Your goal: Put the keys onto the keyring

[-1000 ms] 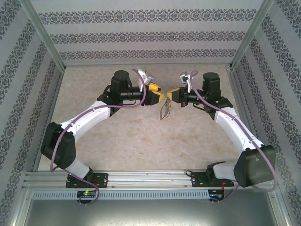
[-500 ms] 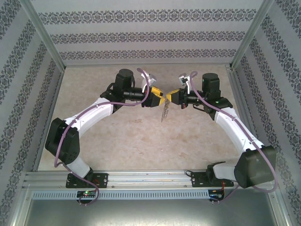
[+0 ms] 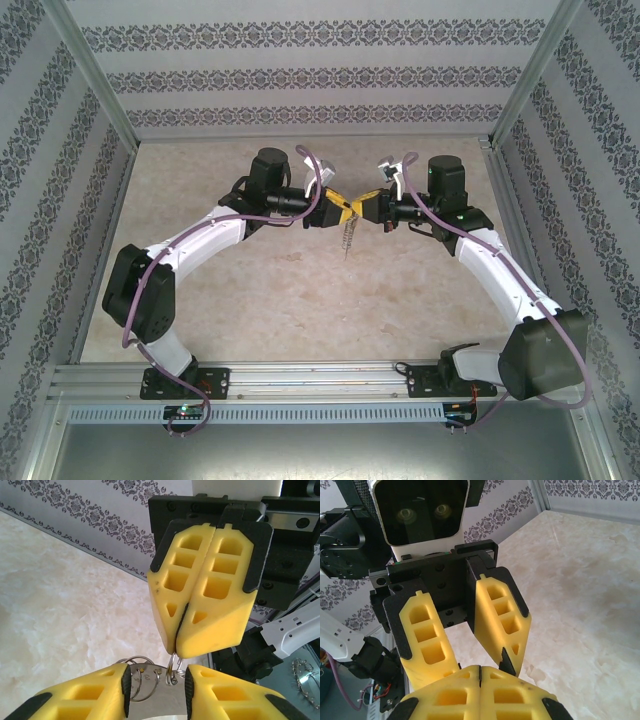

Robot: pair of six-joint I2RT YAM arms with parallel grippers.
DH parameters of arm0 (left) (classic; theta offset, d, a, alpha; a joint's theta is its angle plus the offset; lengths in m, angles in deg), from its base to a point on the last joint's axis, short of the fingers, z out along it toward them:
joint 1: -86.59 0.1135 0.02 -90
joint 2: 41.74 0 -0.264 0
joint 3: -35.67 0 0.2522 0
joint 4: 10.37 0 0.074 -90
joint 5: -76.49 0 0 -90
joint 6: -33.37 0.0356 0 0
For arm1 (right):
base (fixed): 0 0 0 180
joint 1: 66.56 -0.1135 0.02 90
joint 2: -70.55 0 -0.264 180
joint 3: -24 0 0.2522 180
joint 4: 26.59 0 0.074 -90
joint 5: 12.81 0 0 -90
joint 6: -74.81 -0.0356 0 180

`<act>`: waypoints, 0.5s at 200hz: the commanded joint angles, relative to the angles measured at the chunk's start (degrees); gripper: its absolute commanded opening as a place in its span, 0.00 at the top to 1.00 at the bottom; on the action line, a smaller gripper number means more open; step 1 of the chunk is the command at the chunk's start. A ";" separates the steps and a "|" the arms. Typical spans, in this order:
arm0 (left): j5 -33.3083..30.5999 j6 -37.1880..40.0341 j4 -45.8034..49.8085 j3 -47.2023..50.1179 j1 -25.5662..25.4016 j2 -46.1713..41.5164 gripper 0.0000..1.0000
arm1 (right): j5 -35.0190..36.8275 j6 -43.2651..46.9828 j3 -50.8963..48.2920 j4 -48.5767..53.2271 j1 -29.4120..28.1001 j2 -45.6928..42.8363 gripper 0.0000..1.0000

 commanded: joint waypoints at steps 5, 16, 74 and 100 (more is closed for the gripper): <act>1.58 -1.06 -4.00 -1.92 -0.72 0.34 0.67 | -1.91 1.00 0.81 -1.79 -0.56 -1.07 1.00; 1.53 -1.46 -4.54 -1.87 -0.80 0.34 0.67 | -1.97 0.99 0.82 -1.81 -0.59 -1.07 1.00; 1.45 -2.69 -6.78 -1.70 -0.99 0.39 0.74 | -1.81 1.07 0.86 -1.85 -0.81 -1.03 1.00; 1.45 -3.61 -8.30 -1.43 -1.16 0.43 0.83 | -1.64 1.08 0.85 -1.90 -0.96 -0.89 1.00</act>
